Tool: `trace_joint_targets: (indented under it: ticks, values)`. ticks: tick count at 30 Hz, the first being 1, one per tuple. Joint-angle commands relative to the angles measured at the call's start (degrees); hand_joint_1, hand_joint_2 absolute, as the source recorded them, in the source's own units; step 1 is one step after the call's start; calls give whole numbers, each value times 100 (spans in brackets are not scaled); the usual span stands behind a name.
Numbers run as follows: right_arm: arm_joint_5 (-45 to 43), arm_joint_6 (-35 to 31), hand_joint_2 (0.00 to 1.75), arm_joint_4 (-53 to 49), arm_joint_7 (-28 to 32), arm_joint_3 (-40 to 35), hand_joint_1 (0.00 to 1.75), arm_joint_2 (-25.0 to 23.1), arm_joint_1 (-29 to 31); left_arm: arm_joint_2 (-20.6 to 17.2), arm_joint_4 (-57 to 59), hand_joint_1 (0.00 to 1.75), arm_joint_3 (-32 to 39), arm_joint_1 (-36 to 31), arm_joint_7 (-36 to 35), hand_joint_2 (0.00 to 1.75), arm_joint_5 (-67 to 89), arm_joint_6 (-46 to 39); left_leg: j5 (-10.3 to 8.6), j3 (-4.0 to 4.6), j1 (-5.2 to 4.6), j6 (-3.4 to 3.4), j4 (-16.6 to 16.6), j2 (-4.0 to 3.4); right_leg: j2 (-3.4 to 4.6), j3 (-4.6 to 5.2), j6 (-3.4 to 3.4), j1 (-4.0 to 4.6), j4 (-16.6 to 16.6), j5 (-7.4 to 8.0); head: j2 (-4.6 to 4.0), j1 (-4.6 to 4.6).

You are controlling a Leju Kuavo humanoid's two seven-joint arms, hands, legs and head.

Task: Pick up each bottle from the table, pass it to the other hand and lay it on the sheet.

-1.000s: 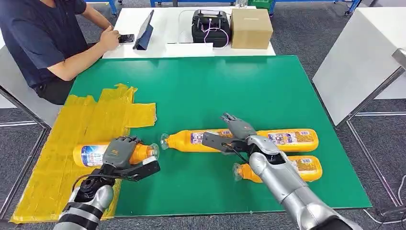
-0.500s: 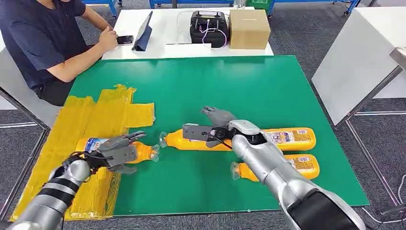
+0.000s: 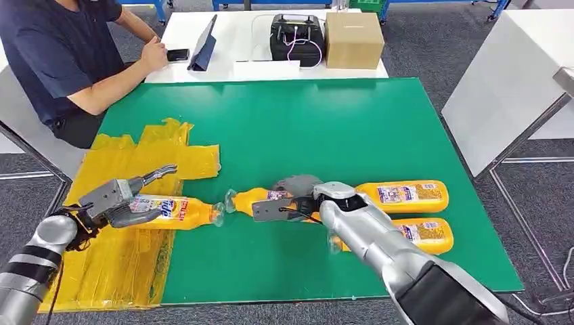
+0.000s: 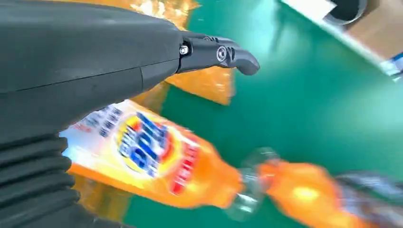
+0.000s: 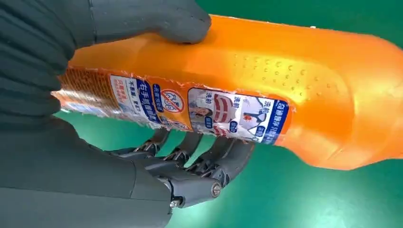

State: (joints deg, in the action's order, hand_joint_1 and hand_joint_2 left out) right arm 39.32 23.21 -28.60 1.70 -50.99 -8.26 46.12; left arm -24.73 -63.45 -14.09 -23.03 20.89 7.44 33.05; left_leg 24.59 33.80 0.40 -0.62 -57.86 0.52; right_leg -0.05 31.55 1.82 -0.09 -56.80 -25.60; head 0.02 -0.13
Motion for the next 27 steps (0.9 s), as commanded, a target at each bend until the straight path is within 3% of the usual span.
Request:
trace_joint_targets:
  ticks: [1,9,10,11,17,18,19,21,22,27]
  values:
    - [184,-43,175,933,4,-813,175,224,-509,1200,-545,0,850,415,-215,0,-871,-137,-2,-24,6,0,11,22,-26,-34,1,6,22,0,0,2]
    - [571,-3,175,996,-523,-1026,175,352,-548,1650,-1174,0,1077,492,-660,0,-1426,-297,10,-86,7,10,10,31,-33,-37,-22,10,27,-11,0,-2]
    - [623,-10,175,1000,-499,-1061,133,367,-575,1667,-1197,0,1036,466,-664,0,-1425,-315,-1,-76,8,9,16,39,-41,-32,-20,12,36,-2,0,0]
    - [687,-116,175,1029,-592,-1066,0,385,-607,1677,-1225,0,1037,514,-662,0,-1435,-354,7,-89,8,9,12,29,-28,-42,-22,11,30,-8,0,0]
    - [1053,3,175,1075,-812,-1252,0,340,-855,1804,-1361,0,830,330,-792,0,-1429,-435,-23,-45,10,-3,9,54,-48,-12,-19,11,31,12,0,20]
    - [1108,63,175,1090,-824,-1258,0,361,-904,1818,-1342,0,789,293,-802,0,-1433,-461,-6,-93,6,1,15,38,-32,-52,-20,12,38,5,0,-15]
    - [1116,91,175,1102,-826,-1250,0,379,-931,1827,-1325,0,771,269,-803,0,-1433,-470,-20,-58,4,0,14,32,-32,-17,-17,11,39,24,0,-7]
    - [1154,129,175,1114,-840,-1258,0,422,-958,1838,-1268,0,746,211,-809,0,-1440,-484,5,-110,0,1,4,23,-33,-60,-31,8,27,3,0,-13]
    - [1154,129,175,1114,-840,-1258,0,422,-958,1838,-1268,0,746,211,-809,0,-1440,-484,-18,-80,3,0,19,46,-59,-40,-30,11,46,19,0,-13]
    - [1149,157,175,1105,-913,-1163,0,427,-940,1822,-1224,0,749,197,-808,0,-1467,-505,-8,-92,3,0,5,36,-38,-48,-27,11,33,8,0,-13]
